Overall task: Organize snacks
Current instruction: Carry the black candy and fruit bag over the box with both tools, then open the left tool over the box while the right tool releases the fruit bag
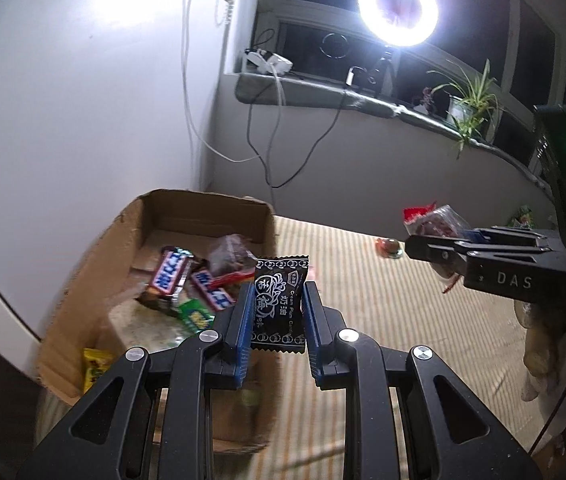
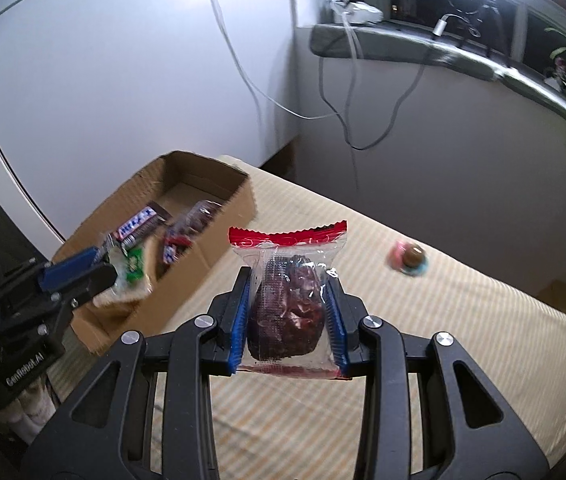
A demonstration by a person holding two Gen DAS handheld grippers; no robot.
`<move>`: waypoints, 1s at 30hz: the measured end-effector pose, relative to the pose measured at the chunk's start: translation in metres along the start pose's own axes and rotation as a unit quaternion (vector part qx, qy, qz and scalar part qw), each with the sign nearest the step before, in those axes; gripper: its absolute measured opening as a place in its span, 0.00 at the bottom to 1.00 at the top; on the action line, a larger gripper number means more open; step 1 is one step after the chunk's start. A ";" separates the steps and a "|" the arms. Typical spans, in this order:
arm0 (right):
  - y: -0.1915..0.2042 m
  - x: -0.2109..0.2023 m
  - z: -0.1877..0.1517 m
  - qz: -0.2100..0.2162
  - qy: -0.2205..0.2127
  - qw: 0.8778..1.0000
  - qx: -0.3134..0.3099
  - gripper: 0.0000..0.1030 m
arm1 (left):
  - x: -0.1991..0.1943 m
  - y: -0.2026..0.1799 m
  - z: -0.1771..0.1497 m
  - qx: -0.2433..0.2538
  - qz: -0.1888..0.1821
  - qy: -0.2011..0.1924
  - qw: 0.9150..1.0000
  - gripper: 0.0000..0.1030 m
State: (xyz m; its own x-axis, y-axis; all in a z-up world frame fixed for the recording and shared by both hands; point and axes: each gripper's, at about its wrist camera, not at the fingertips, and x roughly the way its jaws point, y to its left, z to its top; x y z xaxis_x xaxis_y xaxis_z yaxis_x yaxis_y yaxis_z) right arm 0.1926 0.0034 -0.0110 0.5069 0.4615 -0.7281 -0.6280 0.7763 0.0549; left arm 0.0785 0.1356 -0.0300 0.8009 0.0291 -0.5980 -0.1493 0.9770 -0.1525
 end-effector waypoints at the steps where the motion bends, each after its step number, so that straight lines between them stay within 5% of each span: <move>1: 0.005 0.004 0.004 0.003 0.001 1.000 -0.004 0.34 | 0.000 0.004 0.000 -0.003 0.002 0.000 1.000 0.21; 30: 0.094 0.087 0.053 0.062 0.029 0.995 -0.075 0.34 | 0.010 0.065 -0.003 -0.037 0.037 0.008 0.999 0.21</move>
State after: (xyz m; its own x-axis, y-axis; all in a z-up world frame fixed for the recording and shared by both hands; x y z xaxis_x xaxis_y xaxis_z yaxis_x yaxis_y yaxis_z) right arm 0.2095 0.1393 -0.0329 0.3883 0.5213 -0.7599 -0.7666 0.6404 0.0476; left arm 0.0754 0.1988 -0.0482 0.7770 0.0961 -0.6221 -0.2497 0.9542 -0.1645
